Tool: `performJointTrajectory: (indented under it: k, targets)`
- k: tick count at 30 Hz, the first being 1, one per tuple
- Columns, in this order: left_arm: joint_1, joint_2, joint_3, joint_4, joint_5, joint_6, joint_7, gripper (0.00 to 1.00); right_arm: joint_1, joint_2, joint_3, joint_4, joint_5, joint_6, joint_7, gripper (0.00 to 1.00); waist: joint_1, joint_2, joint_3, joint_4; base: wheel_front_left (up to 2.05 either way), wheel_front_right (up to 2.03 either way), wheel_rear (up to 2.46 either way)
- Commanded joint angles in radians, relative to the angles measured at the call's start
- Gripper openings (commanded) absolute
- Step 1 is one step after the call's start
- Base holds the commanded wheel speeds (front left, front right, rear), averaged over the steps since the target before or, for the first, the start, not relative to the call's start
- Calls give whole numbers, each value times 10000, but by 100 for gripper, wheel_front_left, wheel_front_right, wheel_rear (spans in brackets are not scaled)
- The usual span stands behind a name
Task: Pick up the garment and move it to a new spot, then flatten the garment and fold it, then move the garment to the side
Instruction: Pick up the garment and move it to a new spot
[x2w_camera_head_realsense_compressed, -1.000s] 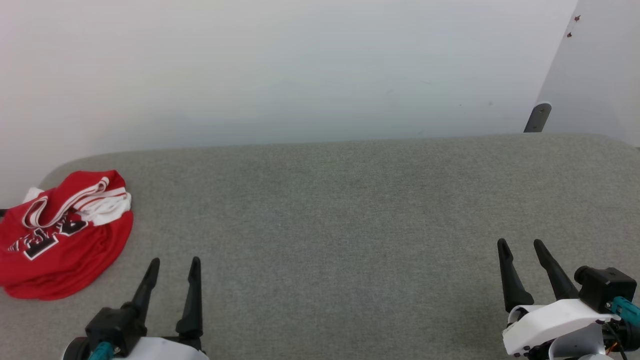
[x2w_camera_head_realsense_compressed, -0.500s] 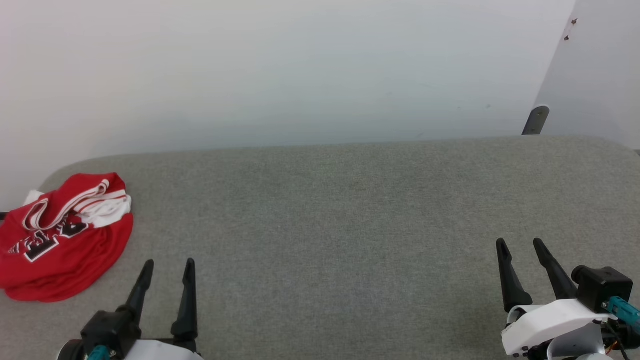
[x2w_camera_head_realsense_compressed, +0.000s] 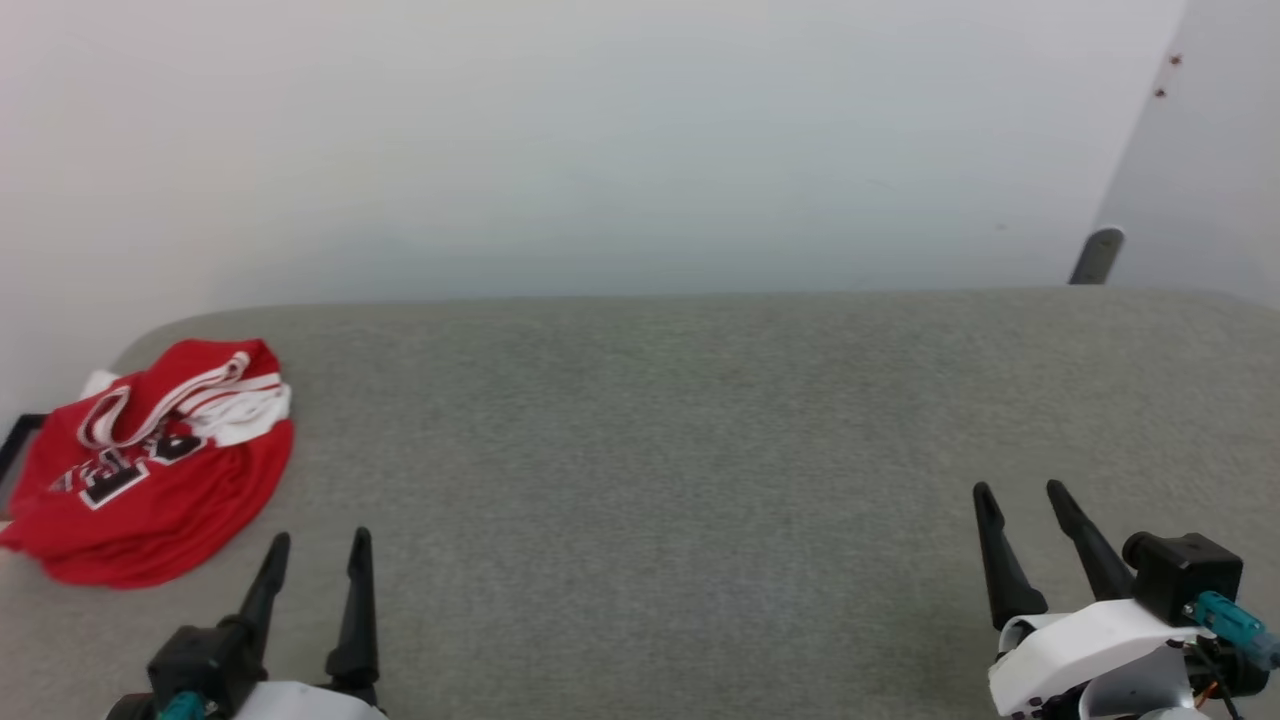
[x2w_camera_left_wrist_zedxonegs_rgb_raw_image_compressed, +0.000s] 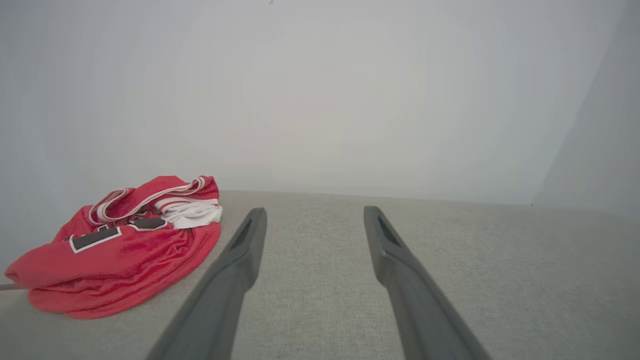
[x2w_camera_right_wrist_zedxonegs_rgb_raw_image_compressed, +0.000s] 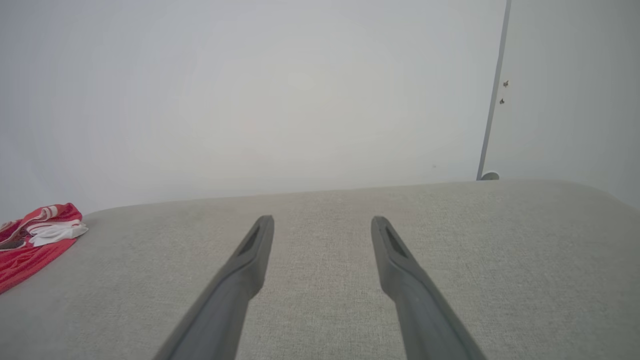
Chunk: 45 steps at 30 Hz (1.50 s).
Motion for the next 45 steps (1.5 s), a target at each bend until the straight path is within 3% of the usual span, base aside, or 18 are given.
performJointTrajectory:
  k: [1,14,21,33,38,45]
  targets:
    - [-6,71,78,22,-75,97,33,100,11,15,106,20,11,7,40,100,-1,0,-132,347,0,0,0]
    - [410,331,733,-383,-299,808,468,100,-186,16,1211,443,545,6,-11,100,-1,0,-775,2502,0,0,0]
    - [665,596,968,-736,-424,974,806,100,-315,19,1653,757,865,8,-180,100,-1,0,-1020,3485,0,0,0]
    - [868,602,1187,-1197,-786,1099,1017,100,-684,14,2035,1079,974,6,-327,100,-1,0,-805,3841,0,0,0]
    - [163,587,1149,-1311,-1277,868,1567,100,-618,14,1856,1117,872,6,-338,100,-1,0,-704,3925,0,0,0]
    - [-1796,1247,1091,-933,-1822,331,2830,100,-724,11,1483,700,537,6,-34,100,-1,0,-86,3621,0,0,0]
